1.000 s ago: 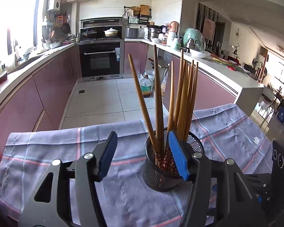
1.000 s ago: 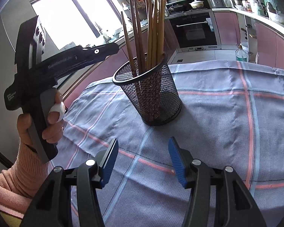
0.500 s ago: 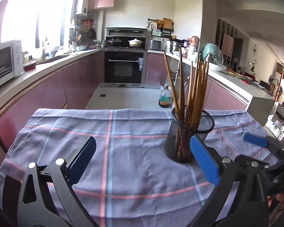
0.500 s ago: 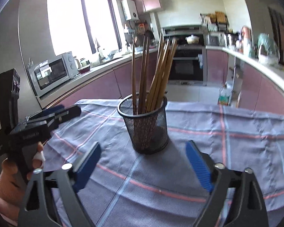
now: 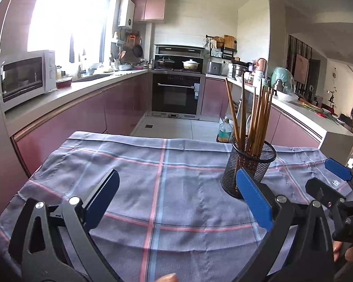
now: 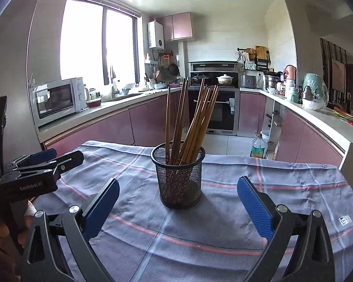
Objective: Organize utensils
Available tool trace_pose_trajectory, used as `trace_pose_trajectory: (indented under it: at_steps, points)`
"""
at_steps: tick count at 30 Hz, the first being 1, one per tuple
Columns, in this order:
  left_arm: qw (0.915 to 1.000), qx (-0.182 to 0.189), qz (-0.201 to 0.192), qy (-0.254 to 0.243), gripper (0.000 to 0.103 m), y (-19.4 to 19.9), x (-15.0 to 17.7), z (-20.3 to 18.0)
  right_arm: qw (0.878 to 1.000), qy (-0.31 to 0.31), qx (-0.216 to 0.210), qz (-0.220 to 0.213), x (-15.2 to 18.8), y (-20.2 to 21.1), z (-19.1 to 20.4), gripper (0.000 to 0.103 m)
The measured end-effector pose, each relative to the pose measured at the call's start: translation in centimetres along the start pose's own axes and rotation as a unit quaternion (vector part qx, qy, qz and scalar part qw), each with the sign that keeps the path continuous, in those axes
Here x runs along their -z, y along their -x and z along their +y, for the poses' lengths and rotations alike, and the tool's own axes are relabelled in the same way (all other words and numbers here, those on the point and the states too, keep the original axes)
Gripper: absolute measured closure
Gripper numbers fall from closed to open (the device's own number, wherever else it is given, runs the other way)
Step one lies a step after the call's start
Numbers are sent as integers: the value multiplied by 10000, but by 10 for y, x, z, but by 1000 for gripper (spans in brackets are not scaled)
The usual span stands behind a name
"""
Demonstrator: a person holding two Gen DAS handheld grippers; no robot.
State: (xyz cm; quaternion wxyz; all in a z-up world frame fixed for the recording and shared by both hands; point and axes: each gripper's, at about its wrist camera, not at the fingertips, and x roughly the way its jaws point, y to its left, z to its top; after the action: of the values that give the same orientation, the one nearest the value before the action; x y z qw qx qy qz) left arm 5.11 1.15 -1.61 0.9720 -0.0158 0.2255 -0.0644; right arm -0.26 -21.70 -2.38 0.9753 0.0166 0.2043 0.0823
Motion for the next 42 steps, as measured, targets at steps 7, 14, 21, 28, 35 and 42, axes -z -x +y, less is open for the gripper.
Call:
trace_pose_trajectory:
  at_steps: [7,14,21,28,35,42]
  points:
    - [9994,-157,-233,-185,5,22,3,-2,10000,-3,7,-98,0,10,6,6]
    - [9989,-191,-331,-254,5,33,2,-3,9999,10,-32,-154,1,14,11,6]
    - [9988,-226,-381,-222,5,38,1,-3,9998,36,-21,-207,1,19,13,6]
    - [9985,-230,-443,-226,5,43,0,-4,9998,9,-10,-214,3,21,12,6]
    - [9984,-232,-458,-236,5,44,0,-6,9998,-6,-4,-217,2,22,12,6]
    - [9984,-240,-465,-233,5,45,0,-7,9998,-17,-17,-216,2,21,11,6]
